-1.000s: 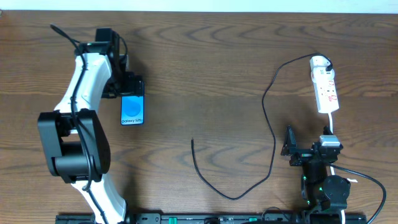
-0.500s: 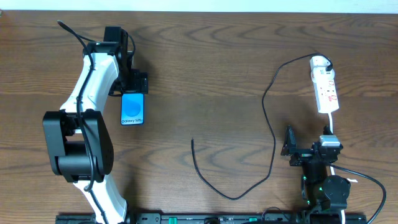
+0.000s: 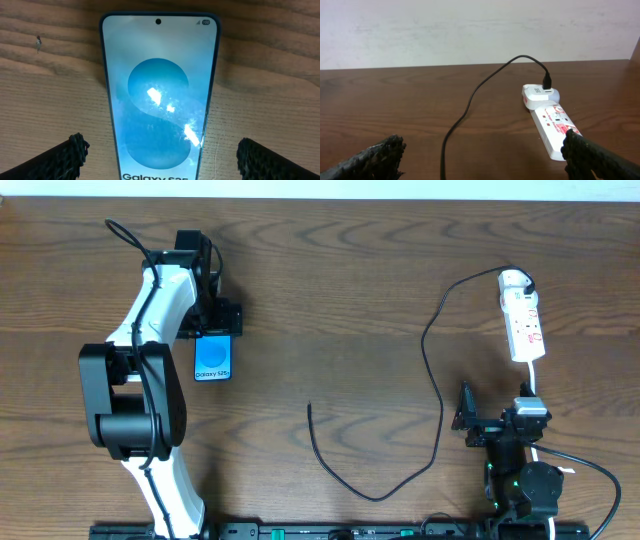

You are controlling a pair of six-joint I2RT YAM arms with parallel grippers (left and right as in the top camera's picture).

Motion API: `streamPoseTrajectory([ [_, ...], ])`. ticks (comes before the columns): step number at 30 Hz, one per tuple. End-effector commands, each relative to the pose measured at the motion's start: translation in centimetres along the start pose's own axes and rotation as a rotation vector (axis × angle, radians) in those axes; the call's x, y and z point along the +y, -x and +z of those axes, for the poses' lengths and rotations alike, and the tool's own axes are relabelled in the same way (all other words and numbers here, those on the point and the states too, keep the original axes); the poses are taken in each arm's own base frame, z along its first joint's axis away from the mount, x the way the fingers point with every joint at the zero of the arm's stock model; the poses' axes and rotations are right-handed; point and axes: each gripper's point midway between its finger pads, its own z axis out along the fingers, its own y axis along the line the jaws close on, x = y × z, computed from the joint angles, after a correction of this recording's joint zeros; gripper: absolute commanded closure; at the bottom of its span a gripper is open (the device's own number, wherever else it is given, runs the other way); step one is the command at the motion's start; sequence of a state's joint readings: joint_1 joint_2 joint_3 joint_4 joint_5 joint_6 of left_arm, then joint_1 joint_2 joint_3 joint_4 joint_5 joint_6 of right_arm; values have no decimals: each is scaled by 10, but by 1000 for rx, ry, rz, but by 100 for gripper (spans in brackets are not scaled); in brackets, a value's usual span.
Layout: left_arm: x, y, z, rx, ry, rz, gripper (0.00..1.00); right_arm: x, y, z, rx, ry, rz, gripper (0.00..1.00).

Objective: Plug charger to phone and switch on socket
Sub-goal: 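Lower the left gripper onto the phone's top edge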

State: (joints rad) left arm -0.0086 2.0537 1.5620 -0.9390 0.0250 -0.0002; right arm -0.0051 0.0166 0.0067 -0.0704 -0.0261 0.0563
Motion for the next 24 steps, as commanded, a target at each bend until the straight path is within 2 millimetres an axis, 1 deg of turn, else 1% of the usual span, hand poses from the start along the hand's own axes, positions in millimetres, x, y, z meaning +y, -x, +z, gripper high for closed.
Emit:
streamPoseTrajectory([
  [1, 0, -2, 1, 7, -8, 3, 2, 2, 1, -1, -5, 10, -9, 1],
  [12, 0, -4, 7, 11, -8, 3, 2, 2, 1, -1, -5, 10, -9, 1],
  [19, 0, -8, 18, 7, -8, 3, 2, 2, 1, -1, -5, 10, -9, 1],
  [24, 0, -8, 20, 7, -8, 3, 2, 2, 1, -1, -5, 10, -9, 1],
])
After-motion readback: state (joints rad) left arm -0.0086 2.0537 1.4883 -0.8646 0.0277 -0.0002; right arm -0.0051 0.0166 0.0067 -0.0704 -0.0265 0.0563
